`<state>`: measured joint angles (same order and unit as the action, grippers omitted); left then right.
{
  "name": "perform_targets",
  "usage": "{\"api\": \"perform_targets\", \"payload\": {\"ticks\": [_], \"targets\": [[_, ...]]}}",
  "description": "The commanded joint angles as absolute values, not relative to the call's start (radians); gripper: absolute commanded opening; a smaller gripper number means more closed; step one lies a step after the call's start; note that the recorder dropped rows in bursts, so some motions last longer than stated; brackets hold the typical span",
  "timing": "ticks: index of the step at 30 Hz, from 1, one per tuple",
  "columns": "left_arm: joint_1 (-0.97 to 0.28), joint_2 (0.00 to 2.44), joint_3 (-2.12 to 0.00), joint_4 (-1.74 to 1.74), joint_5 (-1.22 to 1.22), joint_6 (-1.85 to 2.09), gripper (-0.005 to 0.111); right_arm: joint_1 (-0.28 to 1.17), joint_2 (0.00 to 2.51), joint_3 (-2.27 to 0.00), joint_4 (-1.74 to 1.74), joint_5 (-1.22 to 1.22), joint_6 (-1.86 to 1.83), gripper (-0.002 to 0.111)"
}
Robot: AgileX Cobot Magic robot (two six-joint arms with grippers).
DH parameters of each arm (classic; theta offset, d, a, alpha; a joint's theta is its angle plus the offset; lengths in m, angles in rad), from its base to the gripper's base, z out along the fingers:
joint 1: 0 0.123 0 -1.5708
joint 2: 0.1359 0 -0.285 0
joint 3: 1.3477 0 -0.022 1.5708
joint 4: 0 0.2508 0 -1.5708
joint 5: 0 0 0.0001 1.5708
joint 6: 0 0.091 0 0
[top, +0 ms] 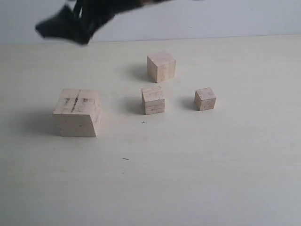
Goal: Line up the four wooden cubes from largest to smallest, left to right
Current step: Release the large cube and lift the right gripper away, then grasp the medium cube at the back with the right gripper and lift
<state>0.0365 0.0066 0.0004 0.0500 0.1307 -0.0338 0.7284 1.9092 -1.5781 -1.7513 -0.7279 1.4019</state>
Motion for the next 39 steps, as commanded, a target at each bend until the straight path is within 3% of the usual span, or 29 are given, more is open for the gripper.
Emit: {"api": "perform_targets", "payload": {"ticks": [1, 8, 12, 18, 21, 26, 29, 32, 39], "targets": [[0.038, 0.000, 0.000, 0.044, 0.130, -0.035, 0.003, 0.551, 1.722, -1.547, -1.744, -0.679, 1.679, 0.105], [0.038, 0.000, 0.000, 0.044, 0.130, -0.035, 0.003, 0.356, 1.695, -1.390, -1.744, -0.591, 1.631, 0.102], [0.038, 0.000, 0.000, 0.044, 0.130, -0.035, 0.003, 0.281, 1.693, -1.296, -1.744, -0.325, 1.568, 0.097], [0.038, 0.000, 0.000, 0.044, 0.130, -0.035, 0.003, 0.265, 1.706, -1.192, -1.670, 0.374, 1.369, 0.093], [0.038, 0.000, 0.000, 0.044, 0.130, -0.035, 0.003, 0.265, 1.751, -1.268, -1.239, 0.484, 0.935, 0.093], [0.038, 0.000, 0.000, 0.044, 0.130, -0.035, 0.003, 0.291, 1.916, -1.536, -0.041, 0.630, -0.145, 0.093], [0.038, 0.000, 0.000, 0.044, 0.130, -0.035, 0.003, 0.327, 2.009, -1.645, 0.324, 0.752, -0.434, 0.093], [0.038, 0.000, 0.000, 0.044, 0.130, -0.035, 0.003, 0.398, 2.071, -1.709, 0.325, 0.761, -0.465, 0.093], [0.038, 0.000, 0.000, 0.044, 0.130, -0.035, 0.003, 0.541, 2.207, -1.840, -0.097, 0.737, -0.148, 0.093]]}}
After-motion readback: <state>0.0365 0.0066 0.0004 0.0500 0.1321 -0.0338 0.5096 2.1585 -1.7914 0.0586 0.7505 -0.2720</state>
